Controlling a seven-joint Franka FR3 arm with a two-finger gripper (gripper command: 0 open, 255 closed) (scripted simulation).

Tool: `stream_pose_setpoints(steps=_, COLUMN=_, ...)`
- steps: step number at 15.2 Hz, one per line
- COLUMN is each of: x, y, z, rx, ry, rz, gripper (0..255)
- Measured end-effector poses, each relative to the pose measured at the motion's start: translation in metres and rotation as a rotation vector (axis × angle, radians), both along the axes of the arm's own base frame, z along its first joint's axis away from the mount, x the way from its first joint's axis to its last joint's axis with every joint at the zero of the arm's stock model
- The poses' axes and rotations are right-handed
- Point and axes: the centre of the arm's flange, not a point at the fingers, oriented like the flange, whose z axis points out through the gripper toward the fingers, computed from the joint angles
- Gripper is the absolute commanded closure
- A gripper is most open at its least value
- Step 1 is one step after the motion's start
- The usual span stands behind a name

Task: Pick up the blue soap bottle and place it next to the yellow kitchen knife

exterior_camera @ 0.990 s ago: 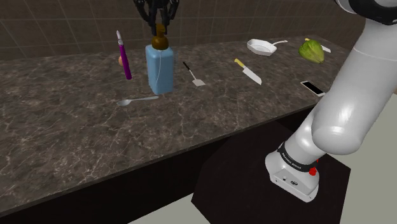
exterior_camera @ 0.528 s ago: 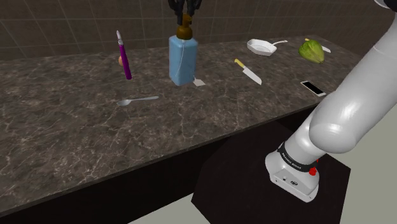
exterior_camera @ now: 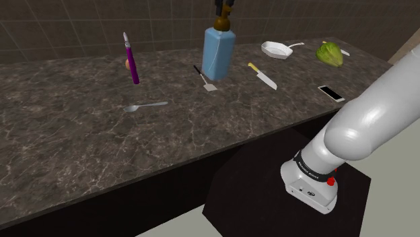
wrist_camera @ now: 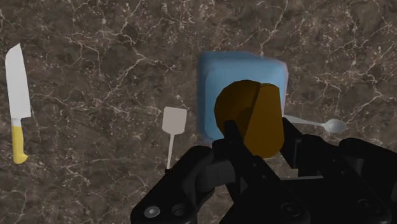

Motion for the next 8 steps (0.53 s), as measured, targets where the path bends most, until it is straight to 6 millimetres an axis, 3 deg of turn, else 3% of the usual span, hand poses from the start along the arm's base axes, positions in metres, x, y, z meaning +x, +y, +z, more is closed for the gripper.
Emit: stream_pose_setpoints(steps=8, x=-0.032, y=-0.098, z=0.034, rx=0.000, ry=0.000, rz=0.000, gripper=255)
